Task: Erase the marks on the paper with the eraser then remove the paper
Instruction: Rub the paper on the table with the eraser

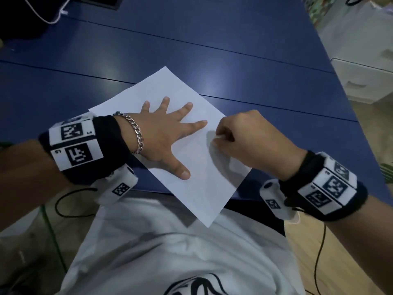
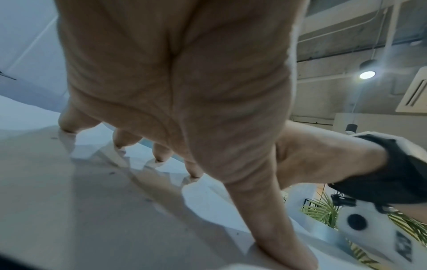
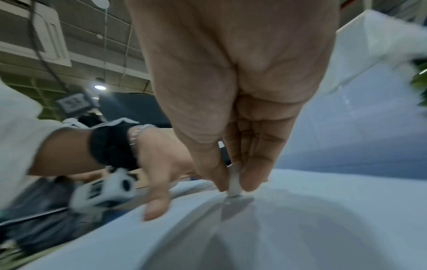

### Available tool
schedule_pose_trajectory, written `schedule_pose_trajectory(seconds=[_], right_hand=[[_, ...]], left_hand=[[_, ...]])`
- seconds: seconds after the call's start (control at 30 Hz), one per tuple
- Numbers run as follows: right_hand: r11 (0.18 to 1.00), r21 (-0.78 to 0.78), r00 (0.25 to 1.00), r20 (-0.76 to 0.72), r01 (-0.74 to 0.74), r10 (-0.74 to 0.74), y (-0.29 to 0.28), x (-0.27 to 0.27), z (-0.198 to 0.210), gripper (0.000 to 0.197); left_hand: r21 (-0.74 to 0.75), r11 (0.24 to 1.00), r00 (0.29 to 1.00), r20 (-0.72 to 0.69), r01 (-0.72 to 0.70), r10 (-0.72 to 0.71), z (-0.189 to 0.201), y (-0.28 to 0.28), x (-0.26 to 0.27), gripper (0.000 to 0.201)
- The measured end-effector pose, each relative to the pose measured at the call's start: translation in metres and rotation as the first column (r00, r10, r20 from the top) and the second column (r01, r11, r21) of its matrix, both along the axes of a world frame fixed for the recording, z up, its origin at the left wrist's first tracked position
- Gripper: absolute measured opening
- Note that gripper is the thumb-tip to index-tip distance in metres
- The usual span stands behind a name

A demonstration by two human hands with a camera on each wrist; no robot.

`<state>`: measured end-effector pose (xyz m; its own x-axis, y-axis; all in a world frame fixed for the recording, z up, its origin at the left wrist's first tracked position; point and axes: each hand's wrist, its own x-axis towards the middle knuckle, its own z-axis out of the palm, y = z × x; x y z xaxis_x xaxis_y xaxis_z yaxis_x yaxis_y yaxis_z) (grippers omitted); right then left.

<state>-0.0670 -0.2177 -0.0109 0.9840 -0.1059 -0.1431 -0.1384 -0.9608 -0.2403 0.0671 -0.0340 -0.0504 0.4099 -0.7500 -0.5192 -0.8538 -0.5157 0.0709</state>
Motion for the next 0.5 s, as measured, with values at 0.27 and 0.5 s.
schedule_pose_trajectory(seconds=[0.27,0.5], right_hand=[[0.985,-0.066,0.982,-0.112,-0.16,0.152,0.025,-0.003,-0.002,0.02],[0.974,-0.047,0.972,-0.08,-0.223,0.219,0.035,-0.016,-0.008,0.019]], left_hand=[[0.003,1.0,1.0,0.015,0.001,-0.001,-0.003,0.0,0.0,0.134],[-0.001,1.0,1.0,0.014,-0.007,0.007,-0.002,-0.001,-0.002,0.134]])
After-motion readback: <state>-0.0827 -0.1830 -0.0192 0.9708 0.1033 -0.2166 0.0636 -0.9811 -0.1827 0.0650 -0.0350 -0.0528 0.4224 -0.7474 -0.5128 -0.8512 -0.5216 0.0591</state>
